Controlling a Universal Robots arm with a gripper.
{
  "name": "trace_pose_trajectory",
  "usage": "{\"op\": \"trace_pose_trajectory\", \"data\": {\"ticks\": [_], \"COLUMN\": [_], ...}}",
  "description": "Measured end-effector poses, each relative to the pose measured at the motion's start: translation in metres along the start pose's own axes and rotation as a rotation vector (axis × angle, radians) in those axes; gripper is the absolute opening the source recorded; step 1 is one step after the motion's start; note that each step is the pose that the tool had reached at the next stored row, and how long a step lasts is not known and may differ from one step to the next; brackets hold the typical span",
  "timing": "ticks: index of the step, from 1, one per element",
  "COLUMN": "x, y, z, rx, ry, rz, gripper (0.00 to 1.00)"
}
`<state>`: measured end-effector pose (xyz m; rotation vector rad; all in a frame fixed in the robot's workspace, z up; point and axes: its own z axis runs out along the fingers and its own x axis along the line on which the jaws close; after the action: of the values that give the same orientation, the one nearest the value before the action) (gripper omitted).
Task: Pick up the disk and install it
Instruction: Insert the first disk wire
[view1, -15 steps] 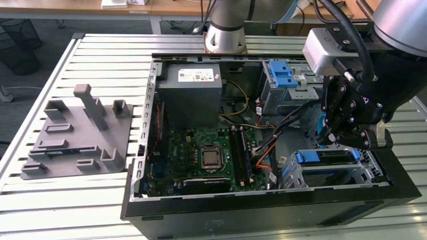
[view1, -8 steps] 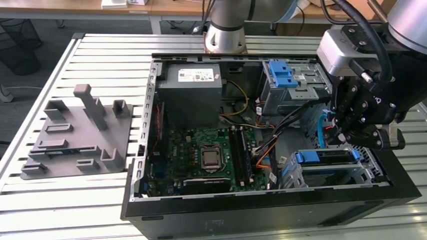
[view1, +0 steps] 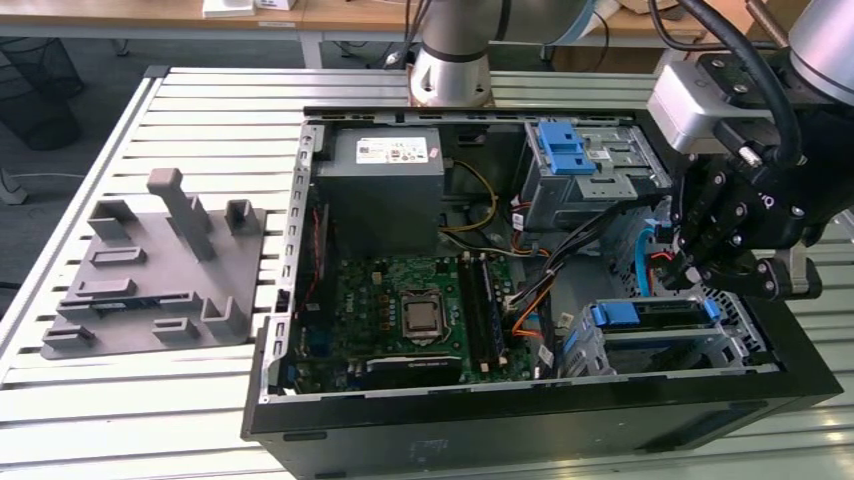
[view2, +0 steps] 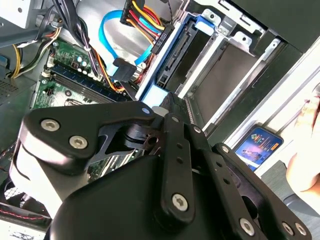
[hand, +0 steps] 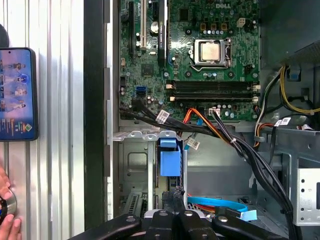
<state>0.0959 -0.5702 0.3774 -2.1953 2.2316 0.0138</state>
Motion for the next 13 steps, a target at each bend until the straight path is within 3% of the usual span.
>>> {"op": "trace_pose_trajectory", "data": {"ticks": [4, 13], "x": [-0.0001, -0.0067], "y": [-0.0008, -0.0103], "z": [0.0001, 0.0010], "rx": [0.0000, 0.0000], "ry": [-0.0002, 0.0000], "rz": [0.000, 0.000], "gripper": [0.11, 0.11]}}
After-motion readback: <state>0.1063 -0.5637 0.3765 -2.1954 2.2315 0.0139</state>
